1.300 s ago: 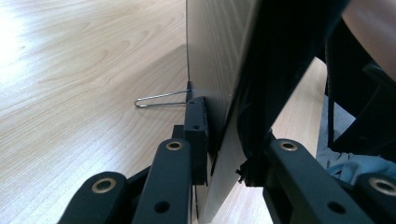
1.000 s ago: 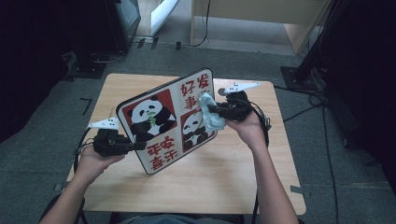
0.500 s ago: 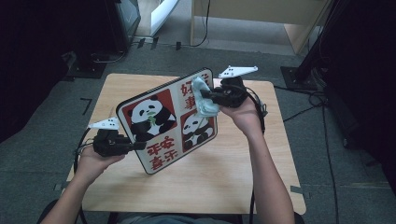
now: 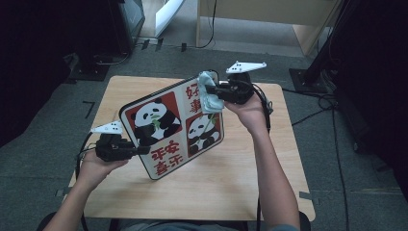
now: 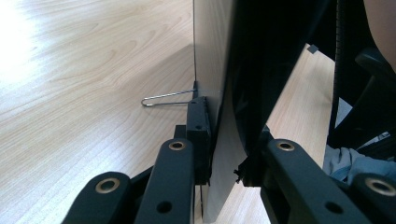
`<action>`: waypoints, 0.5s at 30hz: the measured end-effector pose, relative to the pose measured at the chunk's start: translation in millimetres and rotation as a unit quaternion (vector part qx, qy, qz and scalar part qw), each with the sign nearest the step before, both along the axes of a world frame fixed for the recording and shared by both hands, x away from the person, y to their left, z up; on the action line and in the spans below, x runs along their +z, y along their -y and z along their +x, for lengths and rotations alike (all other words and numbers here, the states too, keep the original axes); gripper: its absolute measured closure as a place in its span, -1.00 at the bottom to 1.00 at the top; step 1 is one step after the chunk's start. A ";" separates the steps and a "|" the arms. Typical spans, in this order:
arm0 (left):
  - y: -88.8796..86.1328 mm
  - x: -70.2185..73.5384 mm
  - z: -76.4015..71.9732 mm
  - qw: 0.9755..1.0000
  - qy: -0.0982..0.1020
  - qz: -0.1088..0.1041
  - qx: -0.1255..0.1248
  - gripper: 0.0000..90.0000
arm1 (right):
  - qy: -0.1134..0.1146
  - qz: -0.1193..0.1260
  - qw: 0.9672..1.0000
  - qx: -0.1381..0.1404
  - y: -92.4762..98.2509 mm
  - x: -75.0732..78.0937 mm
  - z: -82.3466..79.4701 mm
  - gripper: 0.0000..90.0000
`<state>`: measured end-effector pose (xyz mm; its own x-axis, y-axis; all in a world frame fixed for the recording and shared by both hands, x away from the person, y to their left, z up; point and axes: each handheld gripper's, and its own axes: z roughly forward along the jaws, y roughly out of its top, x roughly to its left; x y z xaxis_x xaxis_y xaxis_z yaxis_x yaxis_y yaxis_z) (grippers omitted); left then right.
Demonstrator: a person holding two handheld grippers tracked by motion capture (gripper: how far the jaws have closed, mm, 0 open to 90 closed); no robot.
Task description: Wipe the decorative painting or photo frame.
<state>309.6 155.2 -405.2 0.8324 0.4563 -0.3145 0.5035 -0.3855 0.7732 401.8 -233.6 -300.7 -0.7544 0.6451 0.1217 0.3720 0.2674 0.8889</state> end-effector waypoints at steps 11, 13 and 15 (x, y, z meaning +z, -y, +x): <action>-0.5 0.1 -2.0 1.000 0.001 0.001 0.001 0.75 | -0.007 0.009 1.000 0.014 -3.9 -5.6 -0.7 0.80; -0.4 0.1 -2.0 1.000 0.002 0.001 0.001 0.75 | -0.012 0.008 1.000 0.016 -3.8 -6.5 -1.2 0.80; -0.5 0.0 -2.3 1.000 0.002 0.000 0.001 0.75 | -0.015 0.008 1.000 0.017 -4.0 -7.0 -1.6 0.80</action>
